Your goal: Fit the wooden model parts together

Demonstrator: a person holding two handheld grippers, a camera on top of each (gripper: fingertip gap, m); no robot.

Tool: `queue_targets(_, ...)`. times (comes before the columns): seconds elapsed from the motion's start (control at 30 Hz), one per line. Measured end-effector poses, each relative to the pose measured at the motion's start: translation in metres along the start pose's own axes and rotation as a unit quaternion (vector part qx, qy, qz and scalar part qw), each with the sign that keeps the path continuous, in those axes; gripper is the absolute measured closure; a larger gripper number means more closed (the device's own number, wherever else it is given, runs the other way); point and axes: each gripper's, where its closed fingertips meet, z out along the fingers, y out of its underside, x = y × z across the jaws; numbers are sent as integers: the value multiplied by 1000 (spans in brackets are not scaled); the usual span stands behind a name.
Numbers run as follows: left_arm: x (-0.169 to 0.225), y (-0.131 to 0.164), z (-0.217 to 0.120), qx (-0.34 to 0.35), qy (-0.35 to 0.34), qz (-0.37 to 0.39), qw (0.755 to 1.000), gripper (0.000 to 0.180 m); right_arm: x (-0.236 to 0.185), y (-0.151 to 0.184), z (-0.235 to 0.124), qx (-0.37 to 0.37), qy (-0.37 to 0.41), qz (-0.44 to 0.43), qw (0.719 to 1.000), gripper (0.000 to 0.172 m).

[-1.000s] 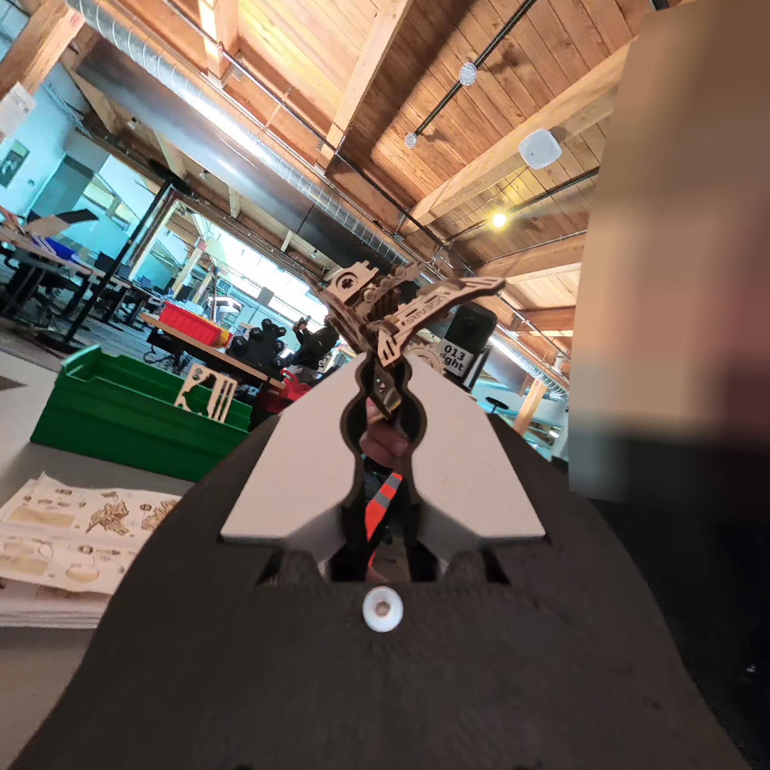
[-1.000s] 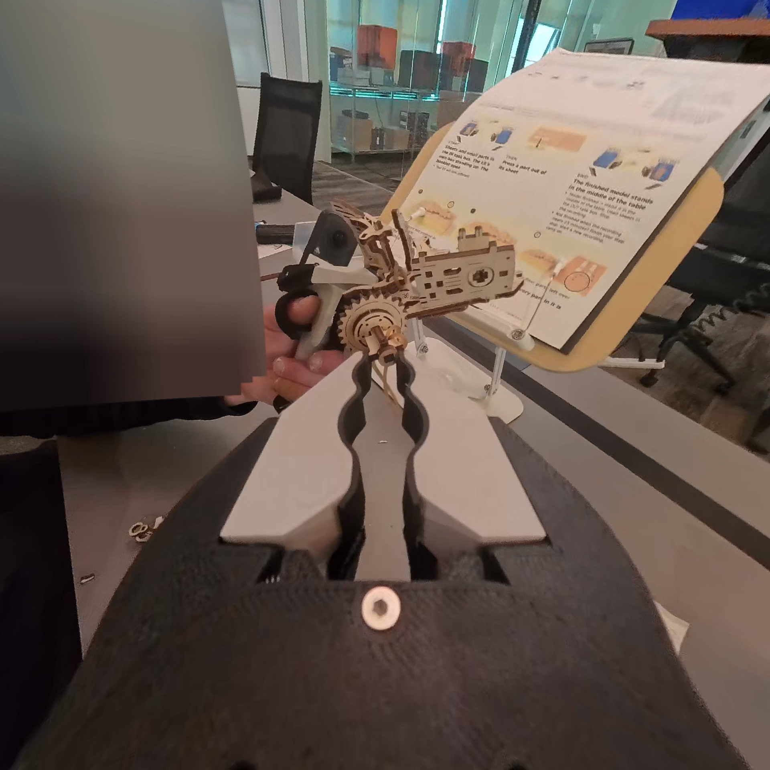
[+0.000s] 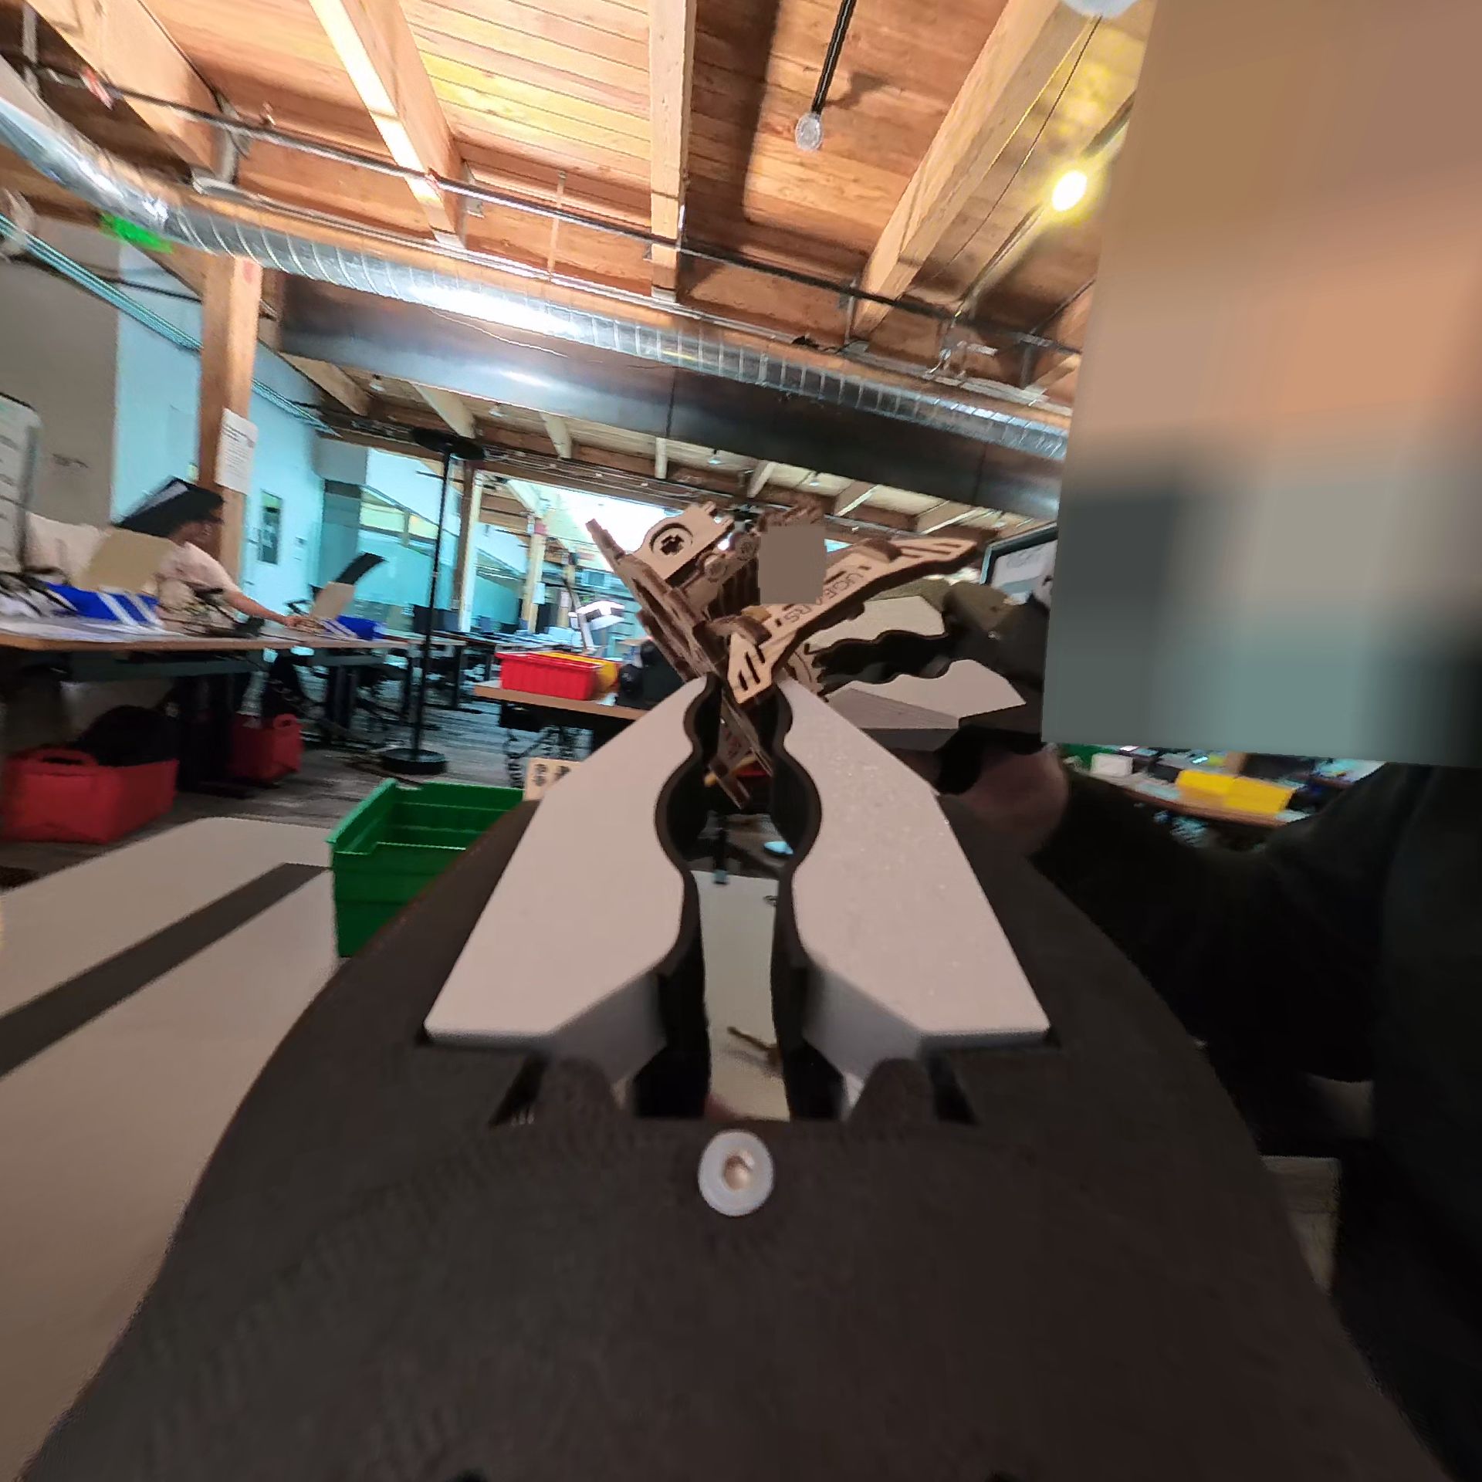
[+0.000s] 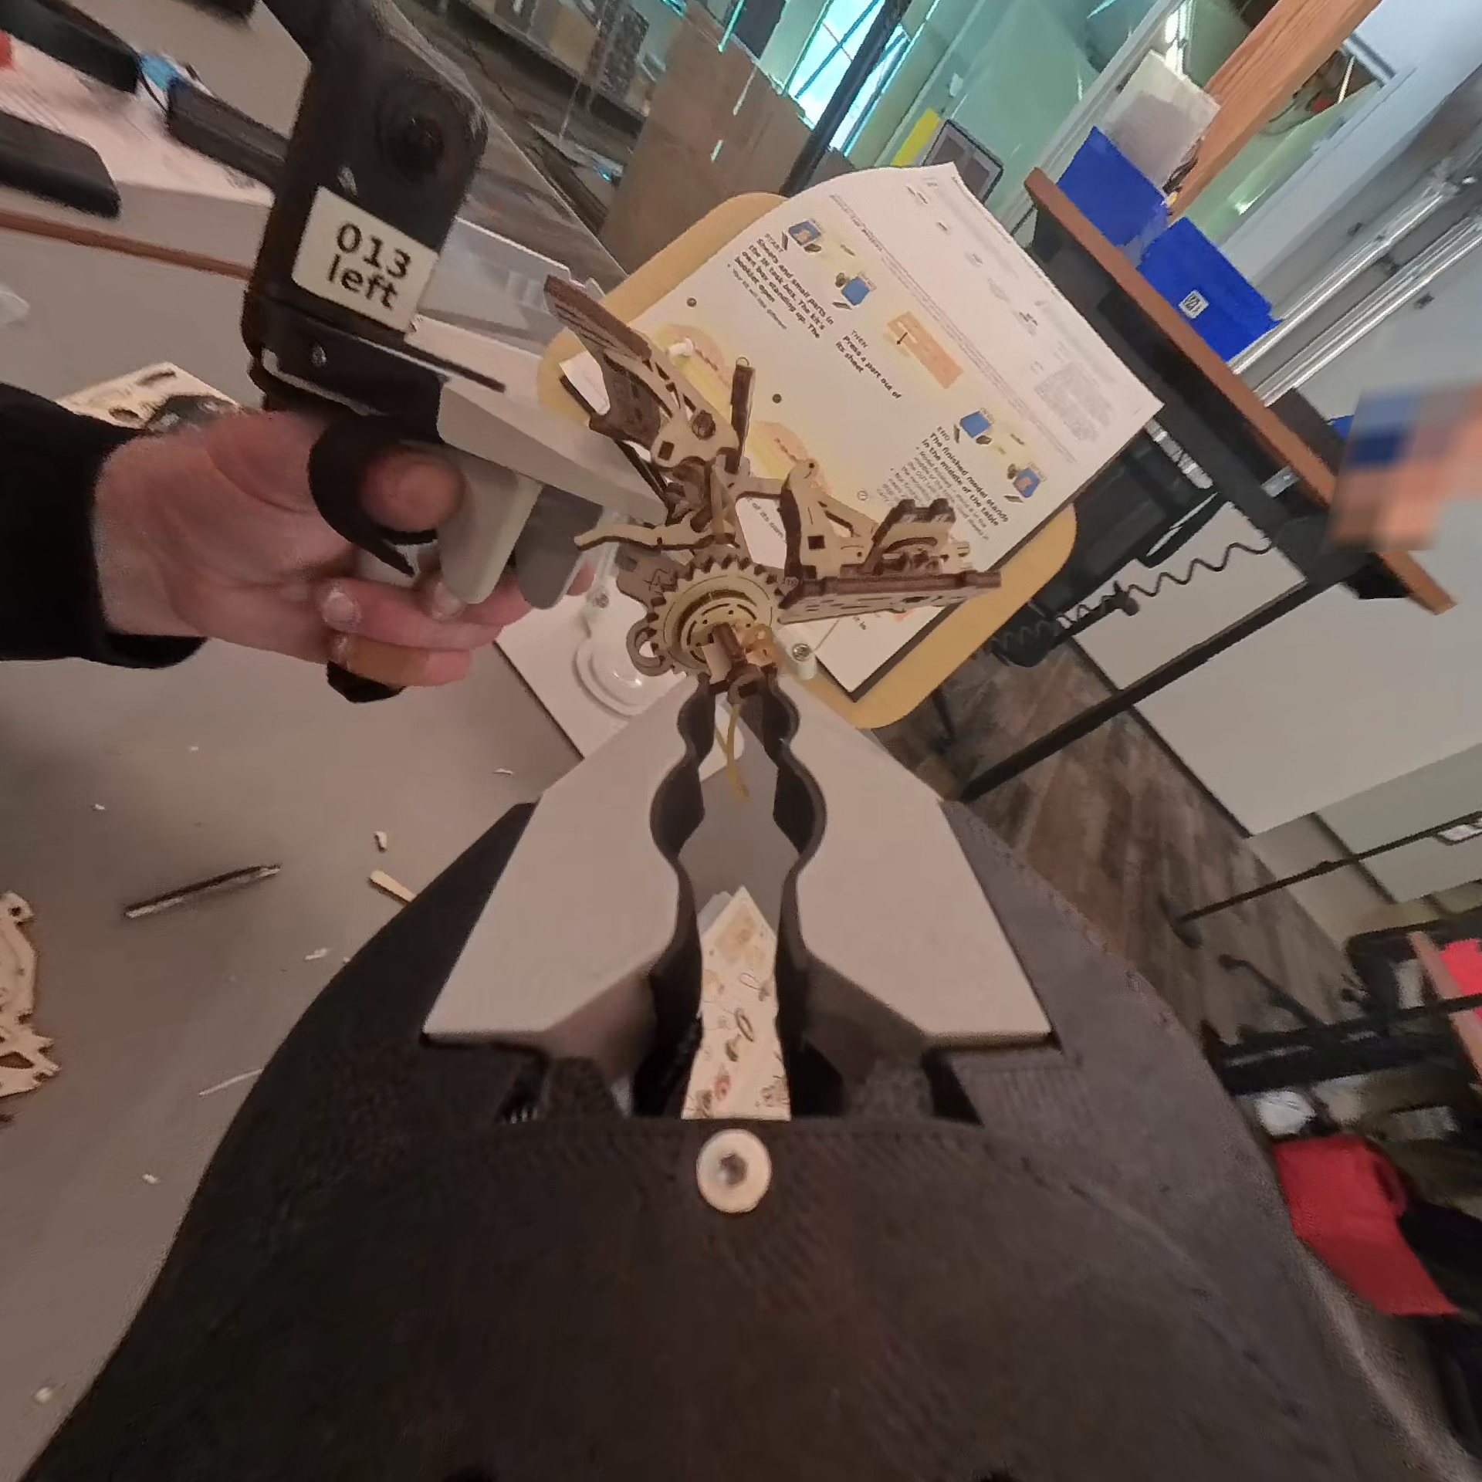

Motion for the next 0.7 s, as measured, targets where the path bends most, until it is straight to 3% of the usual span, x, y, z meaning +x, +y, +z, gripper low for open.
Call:
queue_targets(0.5,-7,4,-2,-21,-32,53,998,174,-1,8,-3,-31,-5,-31,999,162)
queue_targets(0.6,-20,13,-8,-37,-51,57,996,174,-16,41,-3,-104,-54,-25,993,162)
queue_targets(0.7,-35,33,-22,-64,-80,54,993,174,-46,102,-7,-216,-127,-15,968,162)
